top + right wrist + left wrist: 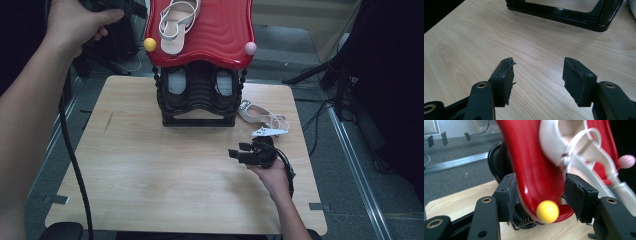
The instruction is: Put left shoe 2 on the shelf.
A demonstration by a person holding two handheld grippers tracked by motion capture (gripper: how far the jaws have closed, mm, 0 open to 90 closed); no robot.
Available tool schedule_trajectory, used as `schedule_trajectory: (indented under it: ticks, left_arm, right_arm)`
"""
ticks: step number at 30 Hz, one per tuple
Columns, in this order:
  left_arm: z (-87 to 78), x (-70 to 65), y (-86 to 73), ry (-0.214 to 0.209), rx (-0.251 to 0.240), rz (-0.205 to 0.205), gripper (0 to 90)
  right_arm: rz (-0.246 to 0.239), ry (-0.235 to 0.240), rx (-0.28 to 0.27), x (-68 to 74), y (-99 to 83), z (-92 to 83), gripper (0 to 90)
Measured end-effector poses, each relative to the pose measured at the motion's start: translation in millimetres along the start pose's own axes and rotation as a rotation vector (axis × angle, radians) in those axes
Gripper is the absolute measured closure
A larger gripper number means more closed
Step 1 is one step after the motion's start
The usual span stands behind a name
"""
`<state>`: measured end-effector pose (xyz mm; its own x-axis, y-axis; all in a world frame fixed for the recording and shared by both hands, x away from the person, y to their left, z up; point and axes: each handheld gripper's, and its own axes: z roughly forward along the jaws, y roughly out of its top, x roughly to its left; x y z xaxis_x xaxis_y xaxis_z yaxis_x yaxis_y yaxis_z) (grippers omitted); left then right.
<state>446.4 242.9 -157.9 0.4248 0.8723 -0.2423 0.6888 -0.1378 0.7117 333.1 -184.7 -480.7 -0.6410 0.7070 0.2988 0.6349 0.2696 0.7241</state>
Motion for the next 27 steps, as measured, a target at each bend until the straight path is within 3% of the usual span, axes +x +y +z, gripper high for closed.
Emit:
schedule_trajectory:
  ticks: [5, 8, 13, 21, 27]
  left_arm:
    - [2.1, 12.8, -15.5, 0.010, -0.001, -0.009, 42.8]
    - [4.0, 20.5, -23.4, 0.014, -0.001, -0.015, 42.8]
    - [7.4, 31.1, -38.7, 0.031, 0.005, -0.016, 43.1]
    - [14.4, 45.3, -63.6, 0.032, 0.012, -0.039, 43.2]
    - [31.9, 58.9, -85.0, 0.032, 0.026, -0.053, 43.9]
  right_arm:
    - [-0.016, -0.010, 0.006, -0.4, -0.6, 0.3, 42.4]
    - [-0.077, -0.030, 0.009, 1.7, -2.8, 1.0, 45.6]
    - [-0.137, -0.045, -0.019, 4.7, -5.7, 2.7, 46.8]
    - [-0.072, -0.051, -0.014, 1.5, -6.4, 2.6, 49.2]
    - [-0.068, -0.042, -0.011, 1.7, -5.4, 2.1, 49.4]
